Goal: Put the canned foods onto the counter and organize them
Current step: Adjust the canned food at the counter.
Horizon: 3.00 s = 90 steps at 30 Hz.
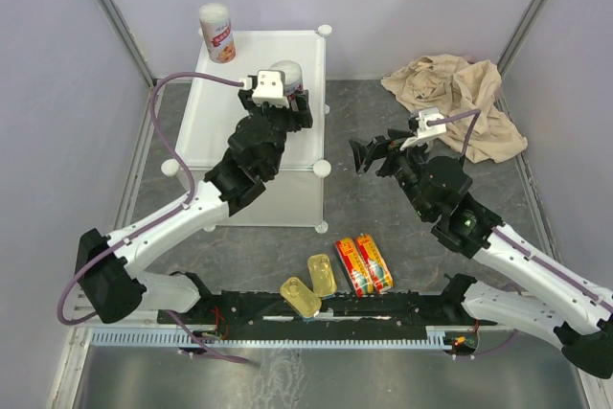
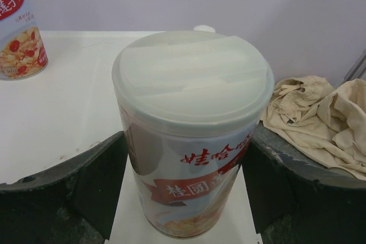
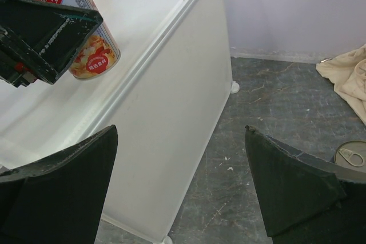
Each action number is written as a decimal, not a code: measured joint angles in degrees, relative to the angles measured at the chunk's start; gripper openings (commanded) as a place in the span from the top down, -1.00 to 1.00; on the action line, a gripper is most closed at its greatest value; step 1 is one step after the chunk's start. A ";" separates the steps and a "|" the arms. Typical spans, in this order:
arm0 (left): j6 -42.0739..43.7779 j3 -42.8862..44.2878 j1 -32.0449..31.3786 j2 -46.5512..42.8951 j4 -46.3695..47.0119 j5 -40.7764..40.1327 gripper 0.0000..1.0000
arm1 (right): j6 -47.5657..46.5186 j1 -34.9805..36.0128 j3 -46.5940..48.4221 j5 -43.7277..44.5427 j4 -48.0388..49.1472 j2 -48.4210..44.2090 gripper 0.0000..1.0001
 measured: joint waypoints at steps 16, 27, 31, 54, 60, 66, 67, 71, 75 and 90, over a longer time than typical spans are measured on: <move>3.41 4.55 5.75 6.64 5.79 2.01 -0.62 | -1.27 0.00 -1.60 2.71 1.16 -1.55 -0.99; 2.95 10.86 11.39 12.79 6.29 6.21 -0.36 | -1.75 -0.50 -1.60 5.86 0.90 -0.76 -0.99; 2.08 12.39 13.40 14.49 6.29 8.17 -0.32 | -1.75 -1.33 -1.60 5.88 0.85 0.17 -0.99; -2.34 27.91 20.57 28.04 4.13 13.27 -0.33 | 1.18 -9.57 -1.55 2.99 0.74 4.79 -0.99; -3.13 31.47 22.40 31.10 4.07 14.23 -0.33 | 2.64 -12.96 -1.55 1.29 0.68 5.22 -0.99; -2.91 33.86 23.15 33.16 3.98 15.10 -0.34 | 3.91 -14.80 -1.46 -0.26 0.72 6.82 -0.99; -2.73 34.23 23.15 33.46 3.98 15.08 -0.34 | 4.04 -14.95 -1.46 -0.46 0.72 7.08 -0.99; -1.22 35.63 23.15 34.71 4.00 15.15 -0.34 | 4.57 -15.61 -1.46 -1.16 0.92 8.07 -0.99; 0.28 37.05 23.15 35.95 4.09 15.23 -0.35 | 5.05 -16.55 -1.46 -1.88 1.11 8.72 -0.98; 3.96 39.26 23.34 37.81 4.09 15.50 -0.54 | 7.87 -19.63 -1.46 -1.70 0.59 10.69 -0.99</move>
